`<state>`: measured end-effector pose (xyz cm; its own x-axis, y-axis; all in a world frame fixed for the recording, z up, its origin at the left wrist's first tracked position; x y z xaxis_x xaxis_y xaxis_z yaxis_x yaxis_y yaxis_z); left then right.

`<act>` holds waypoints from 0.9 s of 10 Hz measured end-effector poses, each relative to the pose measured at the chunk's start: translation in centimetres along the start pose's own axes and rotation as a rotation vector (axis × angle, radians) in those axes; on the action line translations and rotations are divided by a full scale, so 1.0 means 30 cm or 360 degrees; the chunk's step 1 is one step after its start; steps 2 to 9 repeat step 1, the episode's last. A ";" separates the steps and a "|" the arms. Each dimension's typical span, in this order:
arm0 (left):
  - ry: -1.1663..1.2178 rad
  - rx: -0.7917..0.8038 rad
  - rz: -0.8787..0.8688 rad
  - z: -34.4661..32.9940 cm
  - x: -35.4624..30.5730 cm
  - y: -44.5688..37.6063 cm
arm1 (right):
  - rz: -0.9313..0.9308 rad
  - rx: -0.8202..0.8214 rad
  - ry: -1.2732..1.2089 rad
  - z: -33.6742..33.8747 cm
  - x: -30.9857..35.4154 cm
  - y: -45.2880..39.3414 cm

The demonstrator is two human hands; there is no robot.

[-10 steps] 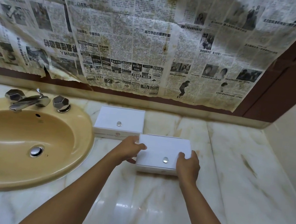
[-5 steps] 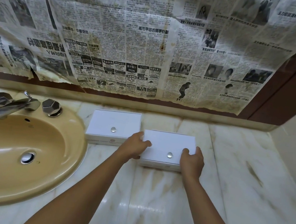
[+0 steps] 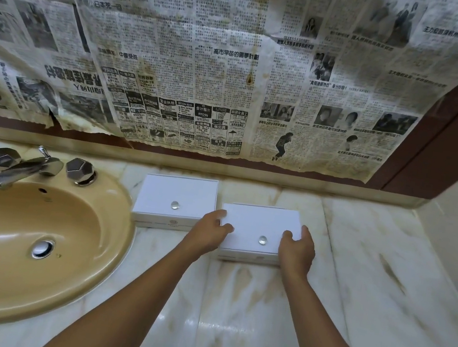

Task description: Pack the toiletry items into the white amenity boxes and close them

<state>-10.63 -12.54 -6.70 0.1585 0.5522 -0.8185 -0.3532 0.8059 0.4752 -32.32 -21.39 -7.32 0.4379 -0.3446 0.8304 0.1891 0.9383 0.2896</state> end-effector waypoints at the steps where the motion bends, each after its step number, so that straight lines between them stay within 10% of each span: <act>1: 0.0021 -0.0014 -0.0019 0.012 0.004 0.012 | 0.0016 -0.0016 -0.0076 0.034 0.001 0.011; 9: 0.0021 -0.0014 -0.0019 0.012 0.004 0.012 | 0.0016 -0.0016 -0.0076 0.034 0.001 0.011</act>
Point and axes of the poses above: each hand's wrist, its own y-axis away from the middle knuckle, its own z-axis out of the back of the hand, x = y × z, the point moved 9 cm from there along -y, towards the middle knuckle, and after that the axes turned 1 degree about x, right-handed, at the moved point
